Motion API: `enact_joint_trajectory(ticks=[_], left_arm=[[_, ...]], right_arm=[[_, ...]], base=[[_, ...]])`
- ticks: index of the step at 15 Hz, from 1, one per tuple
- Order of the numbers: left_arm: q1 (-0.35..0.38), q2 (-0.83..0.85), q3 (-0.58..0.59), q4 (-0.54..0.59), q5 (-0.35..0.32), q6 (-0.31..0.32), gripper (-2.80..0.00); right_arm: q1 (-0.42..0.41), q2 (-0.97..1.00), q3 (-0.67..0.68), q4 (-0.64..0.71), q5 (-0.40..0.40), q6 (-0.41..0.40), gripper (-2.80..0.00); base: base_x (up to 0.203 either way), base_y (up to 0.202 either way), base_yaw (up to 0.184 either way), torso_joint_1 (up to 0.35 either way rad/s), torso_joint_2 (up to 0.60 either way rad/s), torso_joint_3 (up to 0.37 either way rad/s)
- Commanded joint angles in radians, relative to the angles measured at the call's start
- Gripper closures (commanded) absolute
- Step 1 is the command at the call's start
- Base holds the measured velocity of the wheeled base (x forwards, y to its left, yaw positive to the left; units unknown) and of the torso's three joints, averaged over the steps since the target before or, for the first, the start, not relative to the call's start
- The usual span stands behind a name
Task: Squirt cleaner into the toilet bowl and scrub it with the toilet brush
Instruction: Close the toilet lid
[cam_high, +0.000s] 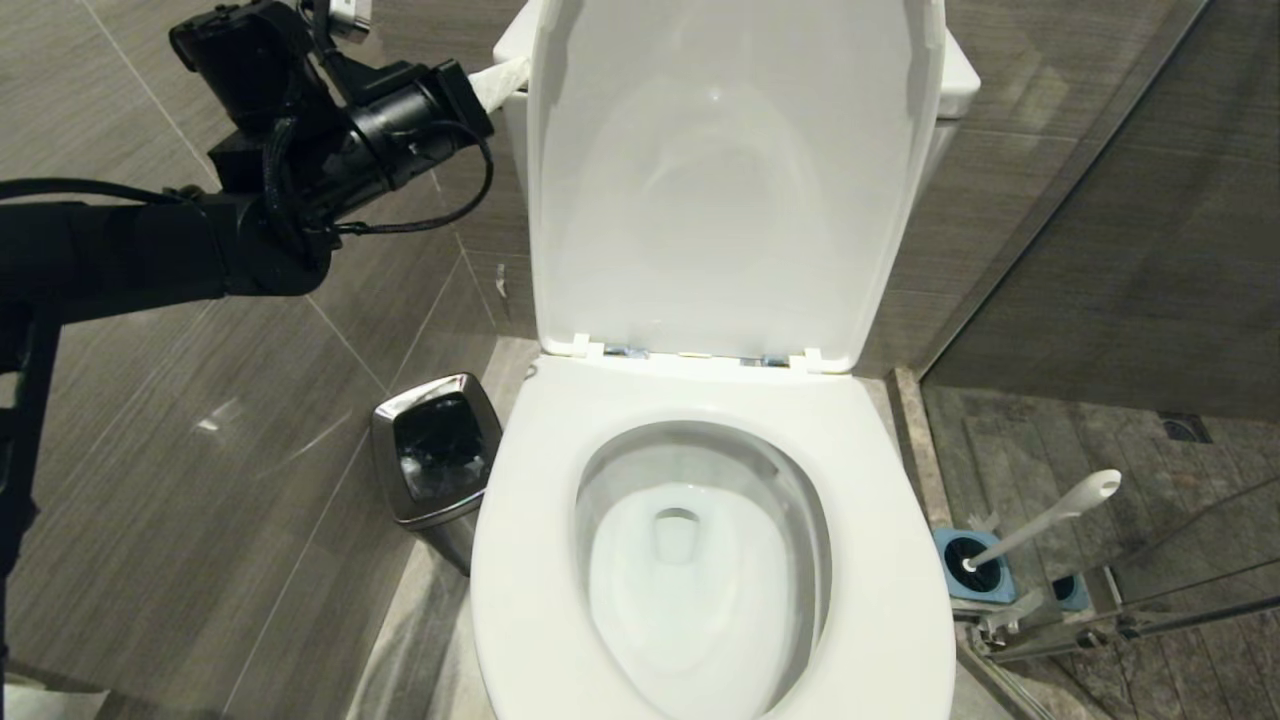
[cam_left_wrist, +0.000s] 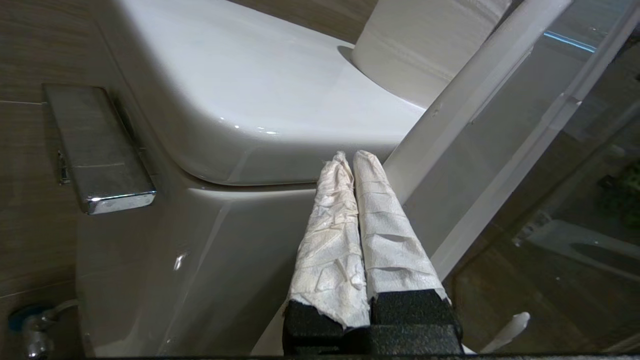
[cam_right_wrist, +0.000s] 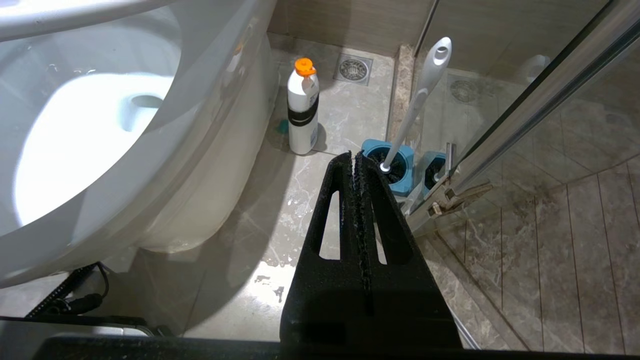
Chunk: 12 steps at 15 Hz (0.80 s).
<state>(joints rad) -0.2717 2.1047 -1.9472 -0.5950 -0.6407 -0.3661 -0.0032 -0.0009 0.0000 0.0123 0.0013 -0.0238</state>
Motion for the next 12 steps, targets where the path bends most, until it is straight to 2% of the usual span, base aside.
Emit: enact_joint_trajectory(ticks=[1,3,7,9,10,12], left_arm=[[0.000,0.000,0.001,0.000,-0.029,-0.005,0.00],[0.000,-0.002,0.001,0.002,-0.087,-0.020,0.00],[0.011,-0.021,0.010,0.004,-0.256,-0.072,0.00],[0.013,-0.029,0.013,0.041,-0.286,-0.068,0.00],[0.015,-0.036,0.015,0.062,-0.322,-0.067,0.00],[0.029,-0.063,0.041,0.084,-0.438,-0.067,0.00]], right_arm=[[0.000,0.001,0.000,0.000,0.000,-0.001,0.00],[0.000,0.001,0.000,0.000,0.000,-0.001,0.00],[0.000,0.001,0.000,0.000,0.000,-0.001,0.00],[0.000,0.001,0.000,0.000,0.000,-0.001,0.00],[0.000,0.001,0.000,0.000,0.000,-0.001,0.00],[0.000,0.001,0.000,0.000,0.000,-0.001,0.00]], base=[[0.000,0.000,0.000,0.000,0.00,0.000],[0.000,0.000,0.000,0.000,0.00,0.000],[0.000,0.000,0.000,0.000,0.00,0.000],[0.000,0.000,0.000,0.000,0.00,0.000],[0.000,0.000,0.000,0.000,0.00,0.000],[0.000,0.000,0.000,0.000,0.00,0.000]])
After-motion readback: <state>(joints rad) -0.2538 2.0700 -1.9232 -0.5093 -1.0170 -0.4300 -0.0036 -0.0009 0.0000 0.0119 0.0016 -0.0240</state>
